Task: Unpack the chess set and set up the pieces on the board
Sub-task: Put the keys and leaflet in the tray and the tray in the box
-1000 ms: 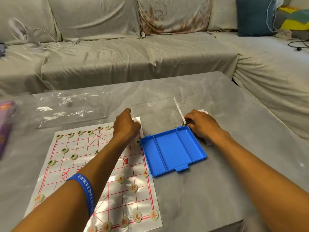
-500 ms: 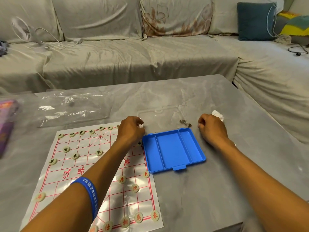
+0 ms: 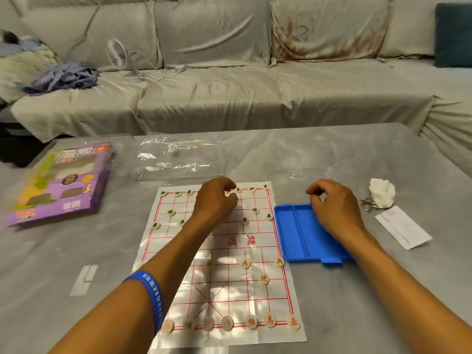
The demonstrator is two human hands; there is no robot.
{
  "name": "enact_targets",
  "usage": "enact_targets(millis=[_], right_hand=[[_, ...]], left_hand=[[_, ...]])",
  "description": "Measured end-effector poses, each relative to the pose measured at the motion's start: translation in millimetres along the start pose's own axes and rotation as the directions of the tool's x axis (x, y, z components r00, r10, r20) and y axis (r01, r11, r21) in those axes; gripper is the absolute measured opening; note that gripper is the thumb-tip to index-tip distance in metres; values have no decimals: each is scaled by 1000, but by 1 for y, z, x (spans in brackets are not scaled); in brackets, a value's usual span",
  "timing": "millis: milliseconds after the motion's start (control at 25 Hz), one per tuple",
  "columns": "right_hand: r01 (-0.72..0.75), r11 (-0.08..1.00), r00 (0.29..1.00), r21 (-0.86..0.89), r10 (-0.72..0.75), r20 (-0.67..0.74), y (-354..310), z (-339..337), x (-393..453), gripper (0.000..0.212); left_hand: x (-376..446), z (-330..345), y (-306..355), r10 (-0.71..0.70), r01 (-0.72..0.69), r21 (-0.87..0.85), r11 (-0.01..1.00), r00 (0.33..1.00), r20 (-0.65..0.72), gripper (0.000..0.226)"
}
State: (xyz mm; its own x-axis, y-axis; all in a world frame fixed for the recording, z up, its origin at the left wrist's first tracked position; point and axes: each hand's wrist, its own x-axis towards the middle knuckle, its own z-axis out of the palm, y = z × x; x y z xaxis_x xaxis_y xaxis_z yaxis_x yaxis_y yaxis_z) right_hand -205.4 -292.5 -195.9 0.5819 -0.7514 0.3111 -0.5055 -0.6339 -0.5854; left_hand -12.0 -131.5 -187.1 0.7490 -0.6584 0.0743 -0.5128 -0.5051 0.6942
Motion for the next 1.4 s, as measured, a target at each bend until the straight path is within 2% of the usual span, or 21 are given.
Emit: enact_targets(millis=[240, 320, 400, 440, 520, 560, 640, 720, 760, 840, 920, 1040, 1160, 1320, 1400], right_hand=[[115, 993, 980, 37, -120, 157, -91, 55, -13, 11], [136, 990, 969, 41, -142, 203, -113, 72, -19, 14], [139, 988, 958, 61, -150, 243, -131, 84, -23, 16], [142, 987, 953, 71, -156, 260, -138, 91, -25, 16], [154, 985, 946, 74, -168, 277, -149, 101, -29, 16], [159, 985, 944, 67, -172, 283, -153, 105, -30, 16], [181, 982, 935, 59, -190, 301, -163, 113, -33, 15], [202, 978, 928, 61, -211, 309, -173, 117, -35, 15], [211, 975, 924, 67, -221, 313, -178, 119, -35, 15], [220, 972, 915, 84, -235, 327, -184, 121, -37, 15], [222, 971, 910, 89, -239, 339, -186, 121, -41, 15], [191, 976, 920, 104, -215, 329, -174, 110, -46, 14], [158, 980, 941, 124, -187, 282, -153, 88, -46, 13], [59, 988, 976, 140, -86, 199, -107, 39, -37, 11], [-16, 990, 997, 142, 5, 81, -71, 8, -28, 14]], left_hand=[[-17, -74, -89, -147, 155, 46, 987, 977, -155, 27], [-20, -96, -116, -233, 243, 12, 970, 941, -244, 28], [-24, -119, -145, -370, 377, -43, 925, 869, -328, 33], [-25, -131, -161, -402, 431, -8, 902, 832, -382, 38], [-27, -154, -188, -339, 486, 243, 839, 818, -465, 51], [-26, -164, -199, -291, 480, 364, 799, 836, -465, 59], [-23, -188, -220, -280, 472, 485, 737, 865, -416, 70], [-15, -209, -236, -322, 479, 532, 698, 874, -364, 64], [-12, -218, -242, -313, 473, 566, 675, 879, -360, 55], [-11, -225, -249, -209, 426, 663, 616, 899, -384, 38], [-15, -222, -249, -135, 370, 695, 617, 919, -370, 32], [-22, -198, -230, -68, 283, 655, 701, 940, -334, 39], [-27, -156, -179, 32, 126, 573, 809, 966, -258, 47], [-35, -83, -82, 167, -93, 408, 908, 974, -149, 37], [-41, -45, -36, 237, -209, 319, 924, 970, -53, 33]])
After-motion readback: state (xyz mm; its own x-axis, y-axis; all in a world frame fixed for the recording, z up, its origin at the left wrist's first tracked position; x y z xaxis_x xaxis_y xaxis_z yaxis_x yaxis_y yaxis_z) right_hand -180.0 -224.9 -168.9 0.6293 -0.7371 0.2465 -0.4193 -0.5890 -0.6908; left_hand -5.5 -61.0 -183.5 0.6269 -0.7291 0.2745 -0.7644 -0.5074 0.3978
